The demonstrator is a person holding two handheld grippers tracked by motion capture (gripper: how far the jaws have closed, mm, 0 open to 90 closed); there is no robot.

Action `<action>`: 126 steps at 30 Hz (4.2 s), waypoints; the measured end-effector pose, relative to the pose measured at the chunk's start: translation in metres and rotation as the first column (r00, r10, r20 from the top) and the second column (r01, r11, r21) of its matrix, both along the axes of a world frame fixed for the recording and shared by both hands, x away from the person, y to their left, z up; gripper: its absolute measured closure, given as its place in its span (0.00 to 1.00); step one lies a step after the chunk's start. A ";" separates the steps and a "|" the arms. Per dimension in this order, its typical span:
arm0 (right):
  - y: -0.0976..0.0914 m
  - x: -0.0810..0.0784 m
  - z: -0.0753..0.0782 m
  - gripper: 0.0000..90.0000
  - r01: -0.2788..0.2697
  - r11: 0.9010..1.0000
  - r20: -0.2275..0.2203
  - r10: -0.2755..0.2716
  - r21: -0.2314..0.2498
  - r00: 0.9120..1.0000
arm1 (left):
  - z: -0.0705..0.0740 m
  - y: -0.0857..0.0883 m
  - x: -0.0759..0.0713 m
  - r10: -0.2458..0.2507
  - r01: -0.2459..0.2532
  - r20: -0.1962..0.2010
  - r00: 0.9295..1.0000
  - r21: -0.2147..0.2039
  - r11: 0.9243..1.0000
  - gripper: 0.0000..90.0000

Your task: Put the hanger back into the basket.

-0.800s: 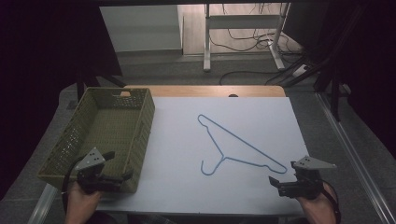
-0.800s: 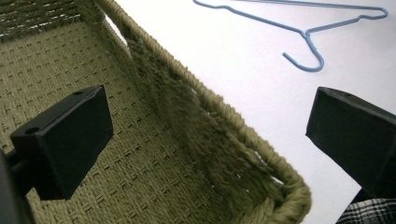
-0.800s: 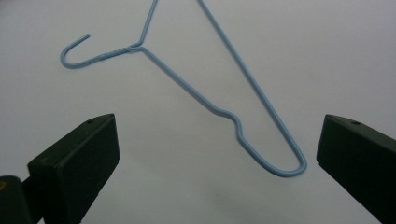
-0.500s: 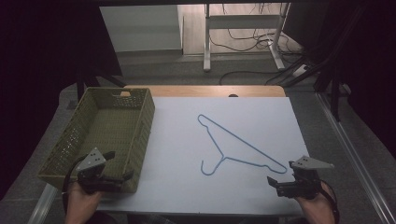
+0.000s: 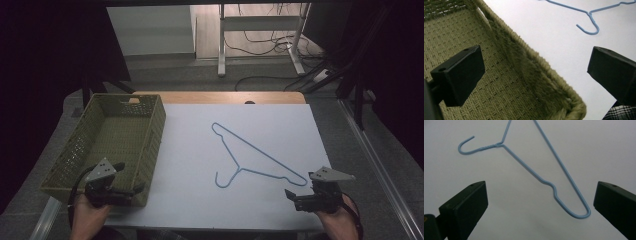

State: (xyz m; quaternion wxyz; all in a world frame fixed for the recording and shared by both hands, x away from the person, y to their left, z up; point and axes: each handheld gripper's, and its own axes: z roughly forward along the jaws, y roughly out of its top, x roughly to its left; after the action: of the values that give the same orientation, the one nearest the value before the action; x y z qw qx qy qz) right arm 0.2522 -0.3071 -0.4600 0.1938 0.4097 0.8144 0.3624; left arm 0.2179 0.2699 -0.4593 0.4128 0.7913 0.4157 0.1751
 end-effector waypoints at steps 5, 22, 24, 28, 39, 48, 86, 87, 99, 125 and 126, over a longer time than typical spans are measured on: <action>0.003 0.000 0.003 0.00 -0.018 1.000 -0.002 0.018 0.009 1.000 | 0.006 -0.006 0.001 -0.019 0.019 0.003 1.000 0.002 1.000 0.01; 0.010 0.005 0.010 0.00 -0.046 0.999 0.009 0.046 -0.010 0.999 | 0.029 -0.033 0.010 -0.099 0.100 0.014 0.995 -0.065 0.993 0.01; 0.011 0.007 0.011 0.00 -0.048 0.999 0.006 0.049 -0.008 0.999 | 0.031 -0.039 0.011 -0.115 0.116 0.016 0.993 -0.062 0.991 0.02; 0.013 0.010 0.013 0.00 -0.064 0.998 0.011 0.064 -0.016 0.998 | 0.031 -0.052 0.014 -0.149 0.150 0.022 0.989 -0.052 0.987 0.02; 0.021 0.019 0.015 0.00 -0.072 0.997 -0.011 0.072 0.027 0.997 | 0.028 -0.080 0.023 -0.230 0.231 0.017 0.973 -0.087 0.969 0.00; 0.030 0.029 0.015 0.00 -0.104 0.994 -0.027 0.105 0.025 0.994 | 0.020 -0.104 0.037 -0.277 0.277 0.003 0.961 -0.058 0.959 0.00; 0.085 0.093 -0.005 0.00 -0.206 0.975 -0.153 0.193 -0.077 0.969 | -0.022 -0.142 0.098 -0.284 0.283 -0.069 0.956 -0.022 0.959 0.00; 0.088 0.096 -0.007 0.01 -0.210 0.974 -0.158 0.195 -0.087 0.968 | -0.023 -0.142 0.098 -0.283 0.282 -0.071 0.956 -0.023 0.959 0.00; 0.107 0.114 -0.025 0.55 -0.358 0.919 -0.228 0.318 -0.163 0.920 | -0.036 -0.147 0.098 -0.288 0.291 -0.092 0.953 0.022 0.956 0.00; 0.120 0.127 -0.036 0.96 -0.553 0.800 -0.264 0.495 -0.235 0.828 | -0.033 -0.147 0.096 -0.276 0.277 -0.152 0.949 -0.016 0.961 0.00; 0.118 0.127 -0.033 0.96 -0.550 0.804 -0.251 0.498 -0.226 0.830 | -0.030 -0.148 0.094 -0.283 0.282 -0.166 0.945 -0.034 0.959 0.05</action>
State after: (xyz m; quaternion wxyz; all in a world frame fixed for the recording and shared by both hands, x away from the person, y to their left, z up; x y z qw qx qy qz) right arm 0.3793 -0.1893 -0.4929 0.0694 0.1662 0.9537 0.2408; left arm 0.3115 0.1220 -0.4890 0.4008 0.8526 0.3325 0.0442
